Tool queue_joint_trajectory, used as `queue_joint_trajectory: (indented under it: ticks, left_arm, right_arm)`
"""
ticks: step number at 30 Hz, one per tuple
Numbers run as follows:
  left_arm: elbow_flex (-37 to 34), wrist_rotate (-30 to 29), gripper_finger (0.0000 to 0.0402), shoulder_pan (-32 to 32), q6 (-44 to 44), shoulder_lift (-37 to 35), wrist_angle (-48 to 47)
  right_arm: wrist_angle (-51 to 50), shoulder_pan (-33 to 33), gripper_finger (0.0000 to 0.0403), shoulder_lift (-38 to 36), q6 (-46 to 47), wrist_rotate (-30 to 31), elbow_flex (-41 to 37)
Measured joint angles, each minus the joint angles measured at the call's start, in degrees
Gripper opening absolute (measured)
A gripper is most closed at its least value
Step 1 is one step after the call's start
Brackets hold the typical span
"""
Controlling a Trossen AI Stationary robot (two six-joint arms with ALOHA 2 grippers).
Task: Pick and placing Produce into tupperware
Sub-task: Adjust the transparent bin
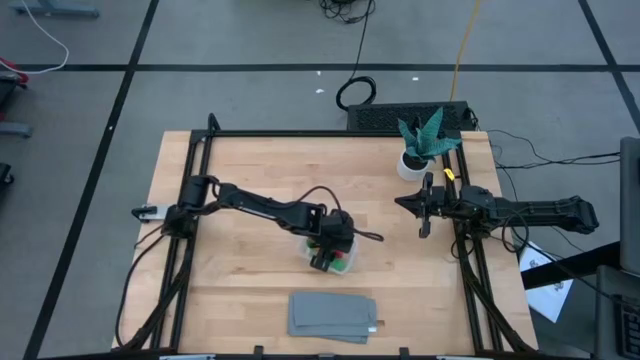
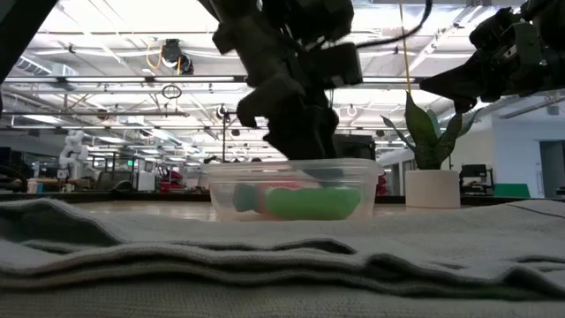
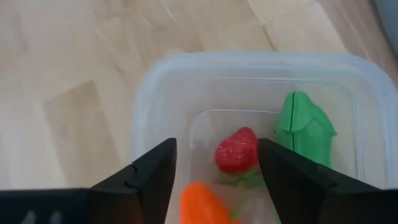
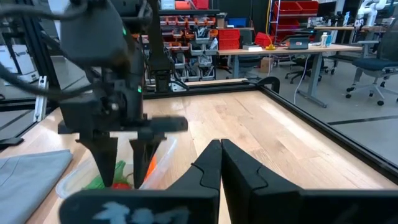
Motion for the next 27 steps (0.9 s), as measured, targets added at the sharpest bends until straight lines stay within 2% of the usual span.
queue_joint_trajectory:
  ticks: [8,12,16,27]
  left_arm:
    - [0.0,-5.7,0.0211,-0.6,3.0,-5.4,-1.5]
    - [0.0,-8.1,0.0190,0.1,4.0,-6.8,-1.3]
    - [0.0,-9.6,0.0149,1.9,4.0,-6.6,-1.6]
    - [0.0,-6.5,0.0008,4.4,2.7,-6.3,-4.2]
  right_arm:
    - [0.0,0.0,0.0000,0.0,0.0,0.0,0.0]
    - [0.0,0.0,0.0000,0.0,0.0,0.0,0.0]
    - [0.0,0.0,0.0000,0.0,0.0,0.0,0.0]
    - [-0.5,0.0,0.0000,0.0,-0.3,0.0,0.0]
